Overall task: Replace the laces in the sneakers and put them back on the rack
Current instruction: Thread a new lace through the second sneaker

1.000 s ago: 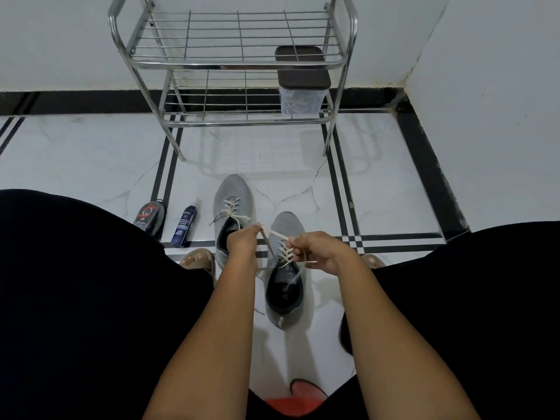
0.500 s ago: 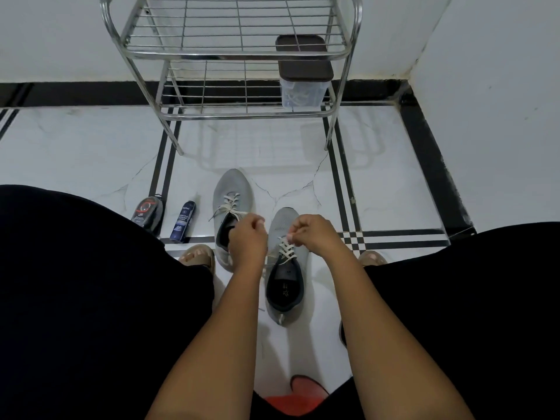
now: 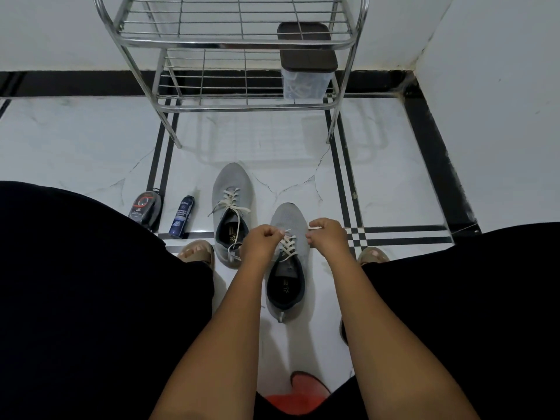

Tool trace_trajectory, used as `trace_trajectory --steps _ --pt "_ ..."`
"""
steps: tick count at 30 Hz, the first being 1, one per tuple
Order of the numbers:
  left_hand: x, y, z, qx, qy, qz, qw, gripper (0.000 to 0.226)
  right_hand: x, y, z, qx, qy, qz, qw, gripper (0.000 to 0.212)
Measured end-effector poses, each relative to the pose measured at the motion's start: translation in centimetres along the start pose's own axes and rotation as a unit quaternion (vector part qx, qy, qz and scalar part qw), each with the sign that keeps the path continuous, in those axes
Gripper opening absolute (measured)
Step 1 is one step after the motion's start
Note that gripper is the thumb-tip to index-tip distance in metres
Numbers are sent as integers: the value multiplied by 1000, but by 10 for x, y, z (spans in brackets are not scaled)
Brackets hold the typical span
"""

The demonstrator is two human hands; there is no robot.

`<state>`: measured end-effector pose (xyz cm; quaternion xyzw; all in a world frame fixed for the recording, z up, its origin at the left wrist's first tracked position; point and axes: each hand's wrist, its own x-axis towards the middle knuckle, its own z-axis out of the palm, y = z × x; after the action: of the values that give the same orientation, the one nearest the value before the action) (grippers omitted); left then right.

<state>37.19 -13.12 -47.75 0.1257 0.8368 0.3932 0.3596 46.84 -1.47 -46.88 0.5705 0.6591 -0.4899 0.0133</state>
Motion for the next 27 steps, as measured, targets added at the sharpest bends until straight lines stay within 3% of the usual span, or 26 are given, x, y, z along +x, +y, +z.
trace_trajectory --steps 3,6,10,14,17,27 --pt "-3 -5 7 73 -4 -36 997 18 -13 16 10 -130 -76 1 989 15" --pt "-6 -12 18 152 -19 -47 987 20 -25 39 29 -154 -102 -4 983 15" --pt "-10 -24 28 235 -1 -22 972 13 -17 59 33 -22 -81 71 994 23" --pt "-13 -27 37 274 25 -6 962 10 -6 64 31 87 -105 135 981 32" --pt "-14 -29 41 307 17 17 951 14 -8 63 32 117 -103 146 977 36" --pt "-10 -28 48 273 22 -7 962 13 -7 61 35 128 -110 146 975 37"
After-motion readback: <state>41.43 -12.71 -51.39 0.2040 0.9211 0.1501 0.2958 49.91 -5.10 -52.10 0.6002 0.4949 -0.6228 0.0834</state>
